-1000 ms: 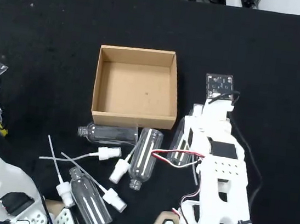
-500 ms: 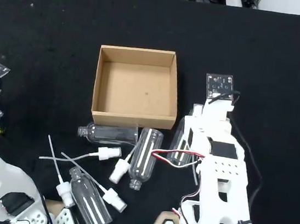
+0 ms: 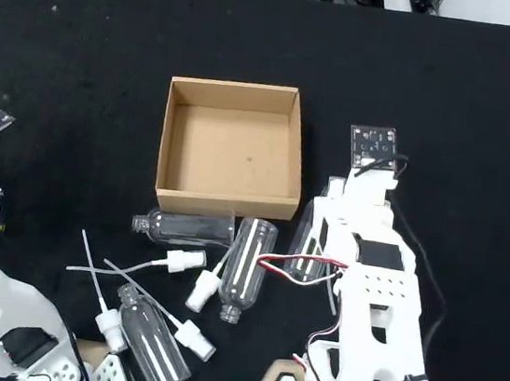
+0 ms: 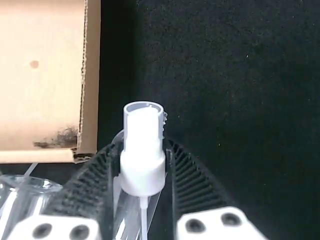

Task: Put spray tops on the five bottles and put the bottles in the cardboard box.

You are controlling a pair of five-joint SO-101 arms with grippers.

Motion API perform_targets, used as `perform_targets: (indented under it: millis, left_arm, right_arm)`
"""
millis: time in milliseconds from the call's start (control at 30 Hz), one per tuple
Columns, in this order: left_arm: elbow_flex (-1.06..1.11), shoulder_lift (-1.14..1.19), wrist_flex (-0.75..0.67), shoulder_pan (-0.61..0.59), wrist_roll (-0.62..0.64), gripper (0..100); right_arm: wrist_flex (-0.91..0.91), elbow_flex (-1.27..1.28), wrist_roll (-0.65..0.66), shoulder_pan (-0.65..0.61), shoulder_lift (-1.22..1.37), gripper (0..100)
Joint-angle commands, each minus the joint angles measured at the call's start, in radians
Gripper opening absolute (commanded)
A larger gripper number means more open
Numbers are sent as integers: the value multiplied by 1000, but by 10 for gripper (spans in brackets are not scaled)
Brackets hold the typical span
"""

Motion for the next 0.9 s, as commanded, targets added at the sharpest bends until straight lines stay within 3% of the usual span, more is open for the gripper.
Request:
perform_targets:
  millis: [0,867]
  left_arm:
    - [-58,-21,2,-44,-51,259]
    - [-47,-17,0,1,31,238]
  right_arm:
    - [-23,-7,-2,32,-45,10]
    - [-17,-5,-3,31,-45,10]
